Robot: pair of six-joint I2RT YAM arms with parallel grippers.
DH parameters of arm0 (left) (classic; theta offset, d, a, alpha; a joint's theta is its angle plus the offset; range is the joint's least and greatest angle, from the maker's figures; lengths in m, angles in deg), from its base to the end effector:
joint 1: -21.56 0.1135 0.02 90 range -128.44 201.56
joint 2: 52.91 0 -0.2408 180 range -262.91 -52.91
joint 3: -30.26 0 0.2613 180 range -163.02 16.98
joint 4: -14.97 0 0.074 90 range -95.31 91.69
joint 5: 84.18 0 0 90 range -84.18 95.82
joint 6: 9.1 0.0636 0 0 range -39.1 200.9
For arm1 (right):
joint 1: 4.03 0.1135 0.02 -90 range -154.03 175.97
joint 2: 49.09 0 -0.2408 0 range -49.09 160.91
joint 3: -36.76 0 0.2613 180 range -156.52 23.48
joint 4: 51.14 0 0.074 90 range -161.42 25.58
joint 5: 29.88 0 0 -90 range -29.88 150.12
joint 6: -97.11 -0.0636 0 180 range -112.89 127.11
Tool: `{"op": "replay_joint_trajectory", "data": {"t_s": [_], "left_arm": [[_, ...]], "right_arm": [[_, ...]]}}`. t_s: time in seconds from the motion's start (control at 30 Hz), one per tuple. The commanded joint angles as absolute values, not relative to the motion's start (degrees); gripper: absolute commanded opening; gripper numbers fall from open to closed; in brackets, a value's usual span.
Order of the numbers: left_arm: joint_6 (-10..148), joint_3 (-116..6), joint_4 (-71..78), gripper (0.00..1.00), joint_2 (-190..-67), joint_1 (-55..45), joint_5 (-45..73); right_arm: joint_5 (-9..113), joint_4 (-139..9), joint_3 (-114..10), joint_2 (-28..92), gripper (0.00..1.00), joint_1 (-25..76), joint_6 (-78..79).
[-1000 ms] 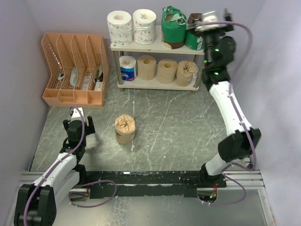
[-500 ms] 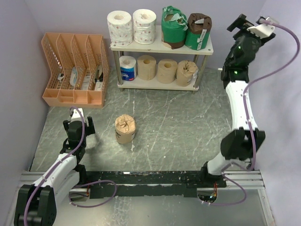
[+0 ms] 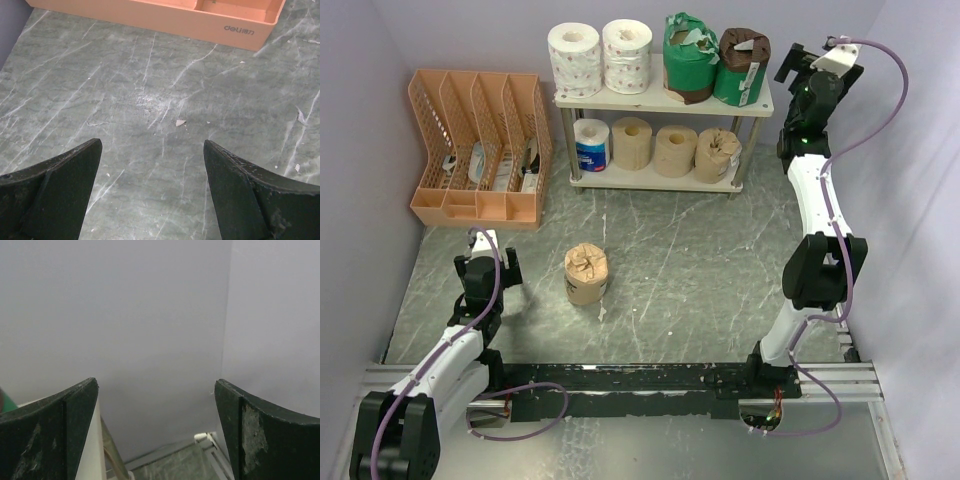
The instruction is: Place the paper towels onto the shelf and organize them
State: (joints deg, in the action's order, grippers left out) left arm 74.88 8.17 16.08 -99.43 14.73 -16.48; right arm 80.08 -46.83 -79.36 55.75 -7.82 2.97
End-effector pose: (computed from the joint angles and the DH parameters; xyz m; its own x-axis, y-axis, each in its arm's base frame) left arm 0.2156 -0.0015 0.1276 -0.3661 -0.0539 -0.9290 -0.2759 0.9597 0.0531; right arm 0.4643 -0.0525 0.4333 0.2956 0.0484 -0.9541 0.3698 0.9150 0.1610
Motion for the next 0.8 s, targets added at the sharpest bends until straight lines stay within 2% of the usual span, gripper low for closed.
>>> {"op": "replay_joint_trajectory", "data": {"t_s": [0.0, 0.77], "left_arm": [[74.6, 8.4, 18.3, 0.94, -99.5, 15.2, -15.9], [74.8, 8.6, 18.4, 0.94, -99.4, 15.8, -14.4]], "right_arm": [[72.5, -42.1, -80.1, 57.2, 1.00, -8.2, 5.8], [60.6, -39.9, -78.5, 59.9, 1.00, -3.9, 8.2]]}}
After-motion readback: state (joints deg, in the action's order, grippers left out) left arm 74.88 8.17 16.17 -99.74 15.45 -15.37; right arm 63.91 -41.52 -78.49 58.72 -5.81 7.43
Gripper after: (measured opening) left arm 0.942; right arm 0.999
